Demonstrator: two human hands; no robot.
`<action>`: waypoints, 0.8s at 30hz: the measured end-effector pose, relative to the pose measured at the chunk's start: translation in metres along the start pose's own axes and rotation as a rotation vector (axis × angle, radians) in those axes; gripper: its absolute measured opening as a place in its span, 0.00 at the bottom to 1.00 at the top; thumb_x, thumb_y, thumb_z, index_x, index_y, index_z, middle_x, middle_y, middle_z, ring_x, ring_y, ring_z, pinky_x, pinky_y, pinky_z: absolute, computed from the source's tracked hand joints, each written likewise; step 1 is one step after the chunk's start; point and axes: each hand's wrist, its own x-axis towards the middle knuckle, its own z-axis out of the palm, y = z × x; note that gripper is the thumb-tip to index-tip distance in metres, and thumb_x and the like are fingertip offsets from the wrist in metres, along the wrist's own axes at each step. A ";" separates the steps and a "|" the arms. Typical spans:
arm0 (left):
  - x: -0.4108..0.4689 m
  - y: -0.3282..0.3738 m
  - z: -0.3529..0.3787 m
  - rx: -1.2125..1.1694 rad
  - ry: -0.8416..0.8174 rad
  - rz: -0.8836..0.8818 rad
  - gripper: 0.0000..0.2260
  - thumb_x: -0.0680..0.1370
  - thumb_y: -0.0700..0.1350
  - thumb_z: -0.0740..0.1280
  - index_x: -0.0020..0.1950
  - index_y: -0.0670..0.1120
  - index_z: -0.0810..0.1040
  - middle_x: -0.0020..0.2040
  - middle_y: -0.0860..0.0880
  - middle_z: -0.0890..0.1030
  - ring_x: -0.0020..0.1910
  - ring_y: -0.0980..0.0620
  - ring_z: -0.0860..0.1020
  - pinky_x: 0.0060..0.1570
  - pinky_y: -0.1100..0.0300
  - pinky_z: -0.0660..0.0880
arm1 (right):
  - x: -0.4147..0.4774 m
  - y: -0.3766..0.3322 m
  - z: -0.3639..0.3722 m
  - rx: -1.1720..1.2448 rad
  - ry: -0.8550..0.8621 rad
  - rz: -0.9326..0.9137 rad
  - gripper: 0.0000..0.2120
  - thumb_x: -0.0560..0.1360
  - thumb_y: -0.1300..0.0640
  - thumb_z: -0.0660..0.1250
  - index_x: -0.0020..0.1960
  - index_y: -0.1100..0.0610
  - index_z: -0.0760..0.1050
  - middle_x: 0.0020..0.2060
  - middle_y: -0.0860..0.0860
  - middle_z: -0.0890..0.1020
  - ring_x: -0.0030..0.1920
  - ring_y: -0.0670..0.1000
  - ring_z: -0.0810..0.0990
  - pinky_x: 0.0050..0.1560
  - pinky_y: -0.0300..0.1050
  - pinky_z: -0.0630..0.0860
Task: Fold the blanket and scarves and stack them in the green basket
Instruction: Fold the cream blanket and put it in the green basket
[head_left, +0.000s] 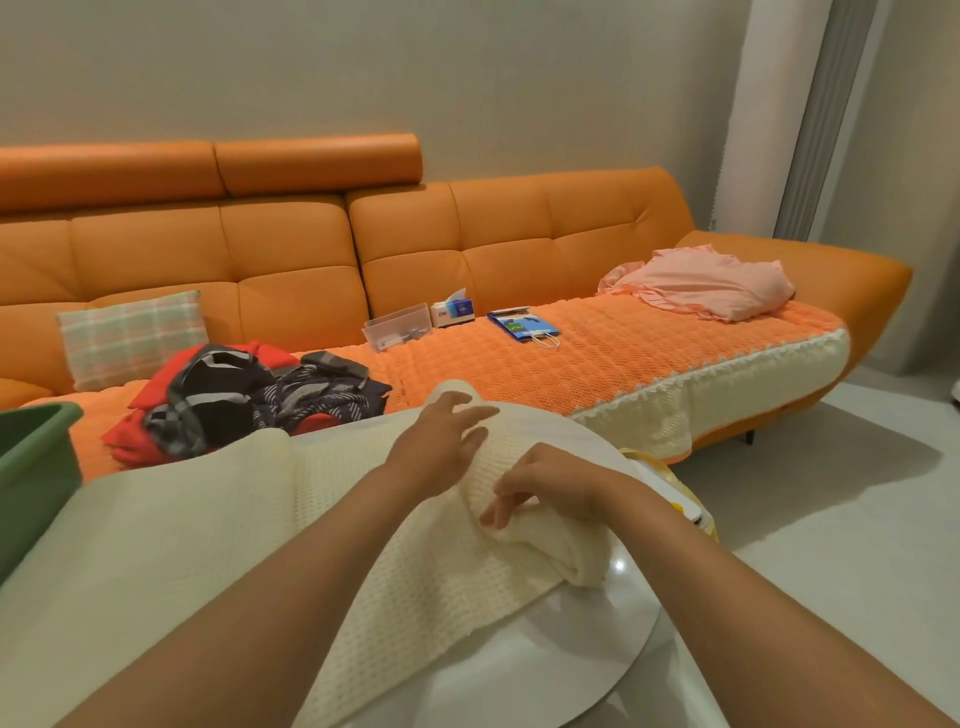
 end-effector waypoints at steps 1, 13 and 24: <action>0.004 -0.001 0.002 0.035 -0.092 -0.041 0.16 0.82 0.57 0.59 0.70 0.63 0.72 0.76 0.53 0.62 0.73 0.50 0.64 0.67 0.45 0.69 | 0.002 0.000 0.001 0.033 0.081 -0.017 0.14 0.76 0.56 0.63 0.42 0.60 0.86 0.43 0.49 0.87 0.49 0.49 0.85 0.60 0.46 0.76; -0.021 -0.018 0.000 0.199 -0.068 0.031 0.09 0.76 0.51 0.65 0.40 0.47 0.76 0.45 0.53 0.74 0.46 0.52 0.72 0.45 0.53 0.73 | 0.047 0.026 0.000 -0.427 0.538 0.233 0.17 0.72 0.44 0.69 0.32 0.51 0.70 0.29 0.46 0.73 0.34 0.53 0.76 0.33 0.44 0.68; 0.006 -0.032 -0.007 0.406 -0.190 0.112 0.20 0.80 0.44 0.64 0.71 0.58 0.71 0.66 0.53 0.73 0.61 0.50 0.76 0.49 0.56 0.75 | 0.034 0.020 0.005 -0.231 0.416 -0.123 0.13 0.71 0.63 0.70 0.44 0.44 0.80 0.50 0.40 0.79 0.52 0.42 0.77 0.49 0.38 0.74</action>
